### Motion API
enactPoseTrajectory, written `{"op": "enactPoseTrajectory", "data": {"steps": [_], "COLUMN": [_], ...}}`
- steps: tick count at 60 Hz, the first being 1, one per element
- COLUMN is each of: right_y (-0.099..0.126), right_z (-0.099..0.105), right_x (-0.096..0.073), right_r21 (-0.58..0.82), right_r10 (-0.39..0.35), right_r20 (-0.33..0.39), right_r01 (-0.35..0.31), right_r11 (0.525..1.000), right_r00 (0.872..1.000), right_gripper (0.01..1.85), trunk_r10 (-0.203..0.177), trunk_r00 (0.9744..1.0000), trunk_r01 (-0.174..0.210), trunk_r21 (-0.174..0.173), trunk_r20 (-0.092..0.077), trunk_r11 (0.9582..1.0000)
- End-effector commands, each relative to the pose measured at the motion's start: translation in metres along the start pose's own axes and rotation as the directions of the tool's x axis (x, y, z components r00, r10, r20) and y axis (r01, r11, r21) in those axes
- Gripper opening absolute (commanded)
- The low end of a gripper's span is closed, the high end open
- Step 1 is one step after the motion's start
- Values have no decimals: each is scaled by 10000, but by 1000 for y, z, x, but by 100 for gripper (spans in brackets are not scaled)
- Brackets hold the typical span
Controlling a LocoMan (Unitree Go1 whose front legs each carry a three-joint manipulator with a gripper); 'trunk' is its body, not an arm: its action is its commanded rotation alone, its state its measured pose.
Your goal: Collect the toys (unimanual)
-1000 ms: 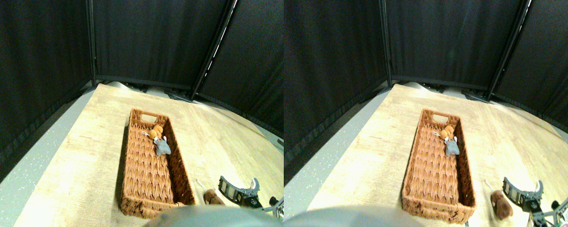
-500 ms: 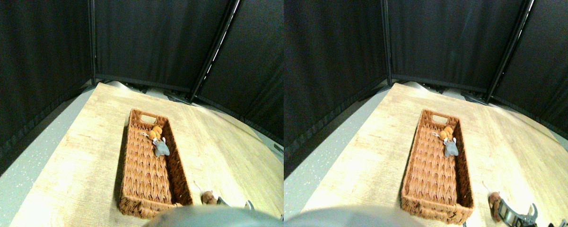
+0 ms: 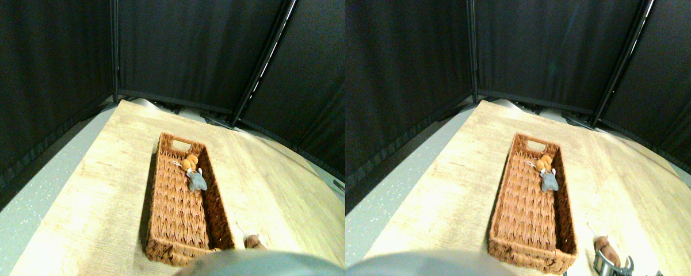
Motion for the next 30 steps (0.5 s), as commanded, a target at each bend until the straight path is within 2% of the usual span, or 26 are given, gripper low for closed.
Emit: {"op": "enactPoseTrajectory", "data": {"steps": [1,13,18,20,21,24,25,27,29,30], "right_y": [-1,0,1,1,1,2,2,3,6,6], "right_z": [1,4,3,2,2,2,2,1,0,0], "right_x": [8,14,13,13,13,15,15,14,12,12], "right_r21": [-27,123,311,20,20,-193,-193,-360,-1343,-1343], "right_r10": [168,225,337,423,423,773,773,912,1130,1130], "right_r20": [169,305,392,691,691,799,799,960,1453,1453], "right_r01": [-167,-228,-350,-425,-425,-760,-760,-882,-935,-935], "right_r11": [9999,9997,9989,9991,9991,9969,9969,9955,9865,9865], "right_r00": [9997,9993,9987,9967,9967,9938,9938,9912,9829,9829], "right_gripper": [93,88,77,55,55,30,30,12,6,6], "trunk_r10": [147,159,149,140,140,140,140,101,81,79], "trunk_r00": [9996,9996,9995,9996,9996,9996,9996,9997,9996,9996], "trunk_r01": [-151,-163,-154,-144,-144,-144,-144,-104,-84,-82], "trunk_r21": [-175,-167,-152,-153,-153,-153,-153,-135,-118,-119], "trunk_r20": [-247,-234,-267,-264,-264,-264,-264,-238,-258,-253], "trunk_r11": [9997,9997,9998,9998,9998,9998,9998,9999,9999,9999]}}
